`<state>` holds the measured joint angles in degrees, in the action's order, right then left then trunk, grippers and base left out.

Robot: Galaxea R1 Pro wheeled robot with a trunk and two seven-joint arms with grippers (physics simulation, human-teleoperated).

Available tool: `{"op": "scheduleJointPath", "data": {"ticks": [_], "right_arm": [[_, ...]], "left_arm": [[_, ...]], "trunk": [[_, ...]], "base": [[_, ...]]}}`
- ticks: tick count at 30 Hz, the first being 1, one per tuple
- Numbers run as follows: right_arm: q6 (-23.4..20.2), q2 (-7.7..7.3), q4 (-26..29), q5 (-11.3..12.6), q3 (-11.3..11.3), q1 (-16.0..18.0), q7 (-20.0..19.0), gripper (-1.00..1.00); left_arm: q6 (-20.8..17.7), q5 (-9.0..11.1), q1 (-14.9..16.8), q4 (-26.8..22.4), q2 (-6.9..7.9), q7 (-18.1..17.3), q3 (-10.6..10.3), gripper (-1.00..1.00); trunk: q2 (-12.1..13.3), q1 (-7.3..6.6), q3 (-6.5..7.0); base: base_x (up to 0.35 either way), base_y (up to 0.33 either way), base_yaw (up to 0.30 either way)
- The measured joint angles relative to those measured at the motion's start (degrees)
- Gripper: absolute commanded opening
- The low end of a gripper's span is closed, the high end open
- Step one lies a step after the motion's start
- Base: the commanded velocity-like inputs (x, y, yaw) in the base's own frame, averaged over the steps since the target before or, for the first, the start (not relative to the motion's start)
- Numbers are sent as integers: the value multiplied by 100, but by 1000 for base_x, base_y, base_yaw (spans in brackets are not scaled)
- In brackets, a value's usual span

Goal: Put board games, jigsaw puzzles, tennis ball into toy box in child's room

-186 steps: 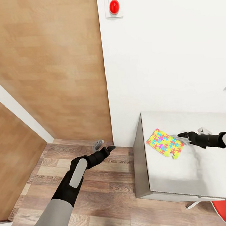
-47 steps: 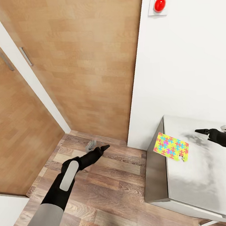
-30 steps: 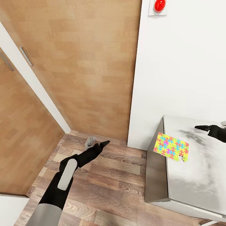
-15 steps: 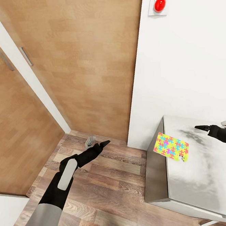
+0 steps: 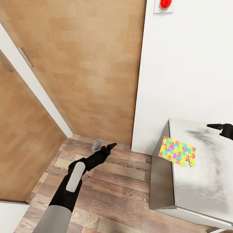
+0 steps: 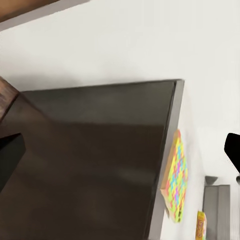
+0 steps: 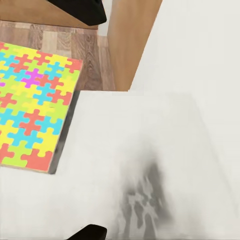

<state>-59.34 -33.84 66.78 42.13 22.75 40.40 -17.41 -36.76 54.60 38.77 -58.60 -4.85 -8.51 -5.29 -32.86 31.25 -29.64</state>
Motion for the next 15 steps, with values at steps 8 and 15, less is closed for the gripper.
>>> {"op": "scheduleJointPath", "data": {"ticks": [8, 15], "right_arm": [[1, -38, -201, 3, 40, 40, -27, 100], [-30, -52, -16, -4, 50, 31, -27, 100]], "left_arm": [[4, 298, 30, 126, -57, 483, 33, 100], [1, 319, 44, 134, -69, 487, 37, 100]], "trunk": [[-322, 176, -144], [-603, 330, -270]], "base": [[0, 0, 0], [0, 0, 0]]}}
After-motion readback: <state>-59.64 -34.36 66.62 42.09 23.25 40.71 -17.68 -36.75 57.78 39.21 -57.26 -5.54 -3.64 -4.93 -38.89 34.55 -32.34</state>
